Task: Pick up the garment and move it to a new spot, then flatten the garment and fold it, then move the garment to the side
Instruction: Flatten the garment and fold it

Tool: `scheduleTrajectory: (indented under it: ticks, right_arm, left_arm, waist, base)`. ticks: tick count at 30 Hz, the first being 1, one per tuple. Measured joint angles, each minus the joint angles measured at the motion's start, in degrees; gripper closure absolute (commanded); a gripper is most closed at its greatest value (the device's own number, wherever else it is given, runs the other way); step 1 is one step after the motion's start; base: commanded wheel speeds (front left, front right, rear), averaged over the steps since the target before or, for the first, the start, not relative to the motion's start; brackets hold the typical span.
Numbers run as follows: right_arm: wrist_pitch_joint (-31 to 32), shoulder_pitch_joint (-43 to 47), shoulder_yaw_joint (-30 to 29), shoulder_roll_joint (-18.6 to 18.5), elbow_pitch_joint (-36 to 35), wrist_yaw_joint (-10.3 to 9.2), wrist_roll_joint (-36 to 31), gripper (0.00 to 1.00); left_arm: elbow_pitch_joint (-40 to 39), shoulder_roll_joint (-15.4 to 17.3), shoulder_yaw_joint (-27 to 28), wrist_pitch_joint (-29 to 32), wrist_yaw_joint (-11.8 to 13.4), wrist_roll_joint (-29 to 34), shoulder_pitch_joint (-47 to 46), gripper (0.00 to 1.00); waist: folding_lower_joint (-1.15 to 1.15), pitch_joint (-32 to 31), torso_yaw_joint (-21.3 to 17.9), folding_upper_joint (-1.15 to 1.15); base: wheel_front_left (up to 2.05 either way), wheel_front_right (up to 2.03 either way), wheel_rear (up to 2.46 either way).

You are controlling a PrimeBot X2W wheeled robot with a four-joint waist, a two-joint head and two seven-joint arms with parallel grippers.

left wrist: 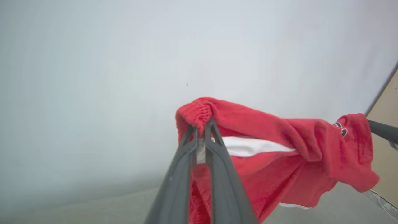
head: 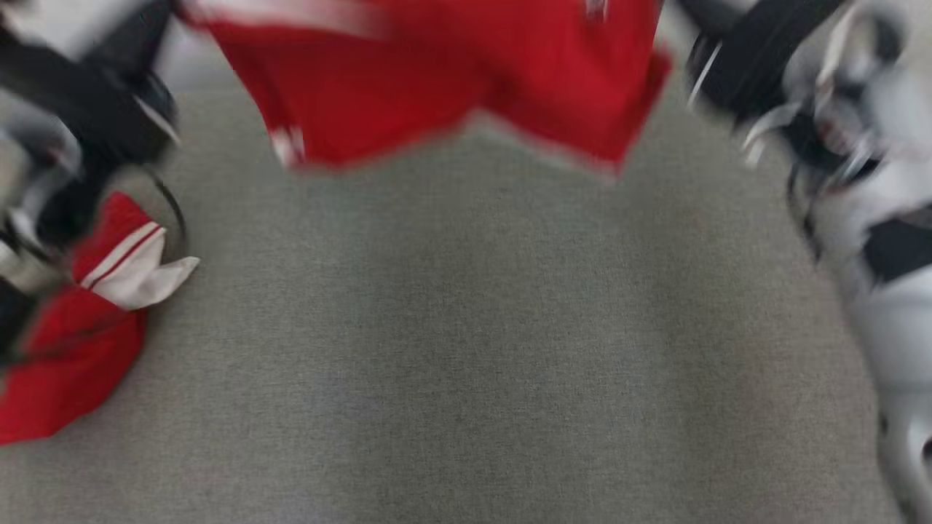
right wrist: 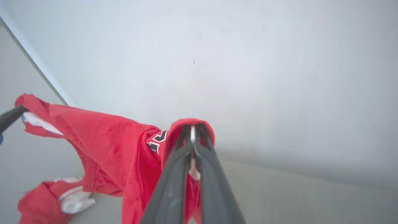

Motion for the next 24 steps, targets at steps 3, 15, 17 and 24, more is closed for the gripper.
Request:
scheduleTrajectory:
  ticks: [3,15,17,24]
  right_arm:
    - [-5.43,-9.25,-3.46,-0.08,3.32,-0.3,-0.57,1.0]
    - [-7.6,12.07,6.06,-2.31,14.69,0.45,-1.4,1.0]
    - [-7.51,15.5,8.27,-2.6,13.93,0.45,0.04,1.0]
    - [-8.03,26.07,10.57,-5.26,11.36,0.51,3.24,1.0]
  left_arm:
    - [3.02,-1.07,4.32,-4.45,0.31,1.68,-7.68,1.0]
    - [7.57,-4.77,-13.4,-3.53,-0.79,7.4,11.87,1.0]
    - [7.72,-4.71,-15.0,-3.99,-0.79,7.46,14.8,1.0]
    - [7.75,-4.81,-16.74,-6.45,-0.79,7.3,22.13,1.0]
  waist:
    - [0.0,1.89,-0.82,-0.01]
    - [-0.02,2.76,-1.24,0.0]
    - [-0.01,1.82,-1.13,0.0]
    - [-0.02,-1.57,-1.13,0.0]
  base:
    - [0.0,0.0,0.0]
    - [0.0,0.0,0.0]
    - [0.0,0.0,0.0]
    - [0.0,0.0,0.0]
